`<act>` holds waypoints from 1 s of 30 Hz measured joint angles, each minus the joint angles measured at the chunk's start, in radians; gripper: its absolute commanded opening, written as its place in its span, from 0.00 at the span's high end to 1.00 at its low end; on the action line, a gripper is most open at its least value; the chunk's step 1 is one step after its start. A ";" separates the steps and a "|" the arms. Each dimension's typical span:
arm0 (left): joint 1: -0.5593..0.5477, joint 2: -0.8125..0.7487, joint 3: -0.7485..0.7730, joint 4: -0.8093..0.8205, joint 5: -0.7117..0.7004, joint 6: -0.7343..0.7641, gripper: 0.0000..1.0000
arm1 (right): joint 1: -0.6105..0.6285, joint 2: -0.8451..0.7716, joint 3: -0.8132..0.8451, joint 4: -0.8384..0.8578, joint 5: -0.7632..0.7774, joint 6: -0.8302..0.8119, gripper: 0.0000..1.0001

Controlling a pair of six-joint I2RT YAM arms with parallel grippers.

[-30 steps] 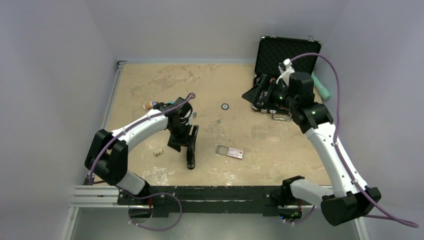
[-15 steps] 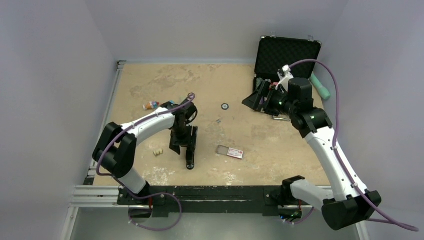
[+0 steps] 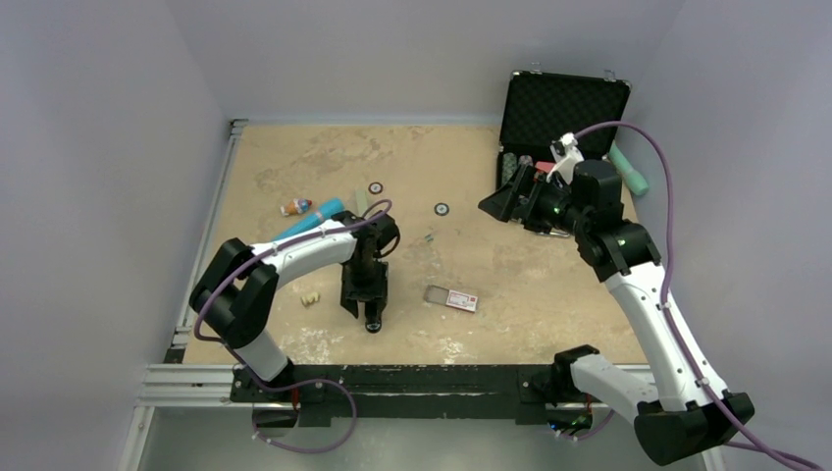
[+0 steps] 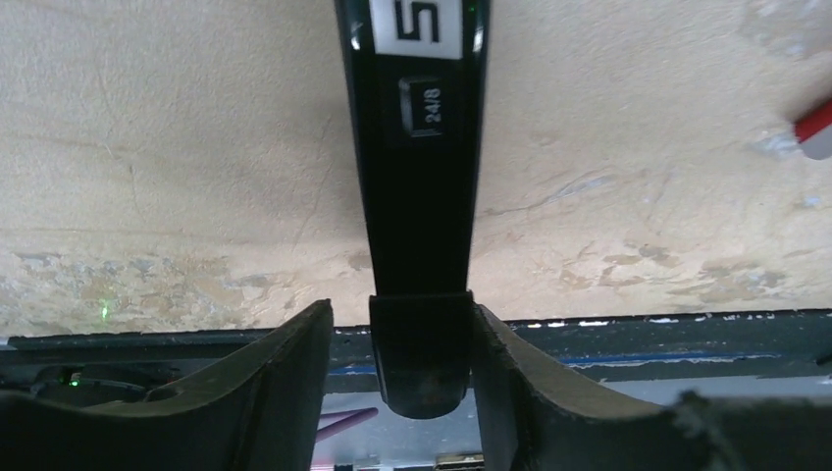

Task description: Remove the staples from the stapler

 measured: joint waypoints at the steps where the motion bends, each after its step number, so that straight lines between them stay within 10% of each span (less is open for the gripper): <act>1: -0.002 0.000 -0.006 -0.001 -0.002 -0.008 0.49 | 0.000 -0.002 0.000 -0.001 -0.001 -0.001 0.03; 7: -0.015 0.001 -0.014 -0.006 -0.010 -0.044 0.60 | 0.000 -0.003 0.000 -0.017 -0.007 -0.014 0.03; 12: -0.025 0.007 -0.011 -0.010 -0.014 -0.059 0.99 | 0.000 -0.004 0.000 -0.039 -0.016 -0.031 0.03; 30: -0.024 -0.102 0.259 -0.070 0.004 -0.020 1.00 | 0.000 0.003 0.003 0.001 -0.103 0.000 0.03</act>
